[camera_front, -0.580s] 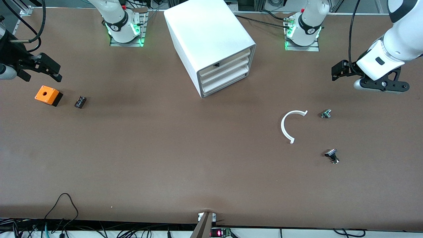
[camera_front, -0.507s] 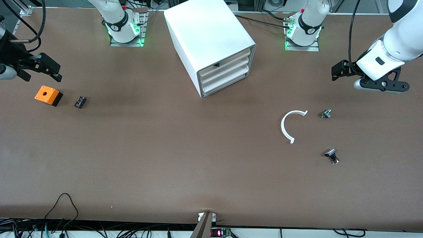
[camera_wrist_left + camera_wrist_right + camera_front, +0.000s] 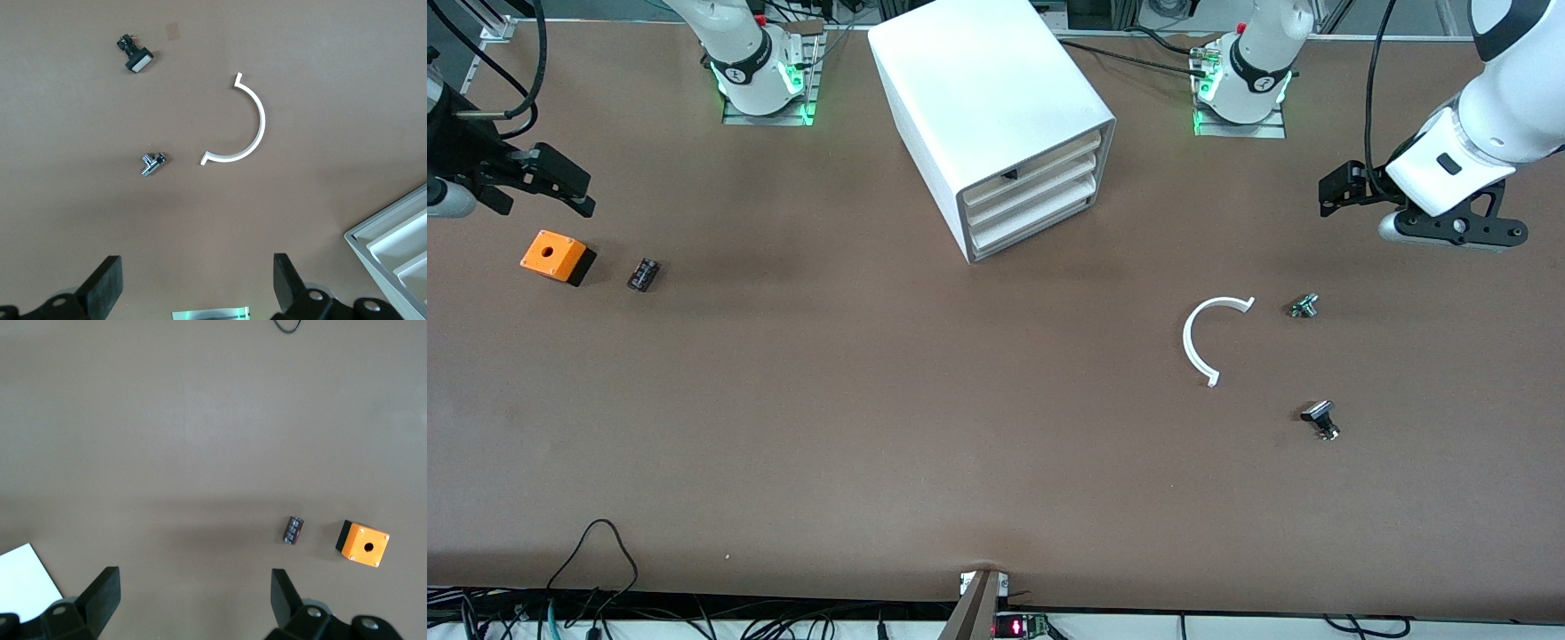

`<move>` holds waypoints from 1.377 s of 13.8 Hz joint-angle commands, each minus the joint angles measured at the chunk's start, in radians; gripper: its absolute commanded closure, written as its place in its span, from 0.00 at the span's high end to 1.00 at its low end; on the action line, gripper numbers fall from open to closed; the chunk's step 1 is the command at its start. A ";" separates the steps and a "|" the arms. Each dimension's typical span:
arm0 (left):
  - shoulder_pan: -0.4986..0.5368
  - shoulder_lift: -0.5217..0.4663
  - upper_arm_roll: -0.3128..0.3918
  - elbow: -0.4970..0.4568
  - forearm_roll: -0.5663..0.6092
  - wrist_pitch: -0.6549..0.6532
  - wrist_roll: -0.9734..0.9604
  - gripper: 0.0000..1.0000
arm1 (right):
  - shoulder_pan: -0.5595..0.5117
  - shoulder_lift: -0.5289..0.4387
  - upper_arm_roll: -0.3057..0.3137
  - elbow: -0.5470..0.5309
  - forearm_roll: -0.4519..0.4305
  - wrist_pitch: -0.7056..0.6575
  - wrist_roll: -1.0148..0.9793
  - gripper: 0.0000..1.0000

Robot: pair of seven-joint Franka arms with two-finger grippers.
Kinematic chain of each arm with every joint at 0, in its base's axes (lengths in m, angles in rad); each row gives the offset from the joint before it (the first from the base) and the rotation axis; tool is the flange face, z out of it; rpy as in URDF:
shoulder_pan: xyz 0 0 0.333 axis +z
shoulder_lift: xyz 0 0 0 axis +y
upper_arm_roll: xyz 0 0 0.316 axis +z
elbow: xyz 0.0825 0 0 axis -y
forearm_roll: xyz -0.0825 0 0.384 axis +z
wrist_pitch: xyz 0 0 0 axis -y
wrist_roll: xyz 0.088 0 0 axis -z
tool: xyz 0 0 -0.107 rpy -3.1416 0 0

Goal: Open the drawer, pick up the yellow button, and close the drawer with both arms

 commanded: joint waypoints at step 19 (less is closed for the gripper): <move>-0.017 0.175 -0.036 0.067 -0.710 -0.417 0.028 0.99 | 0.080 0.079 0.014 -0.054 0.072 -0.033 0.139 1.00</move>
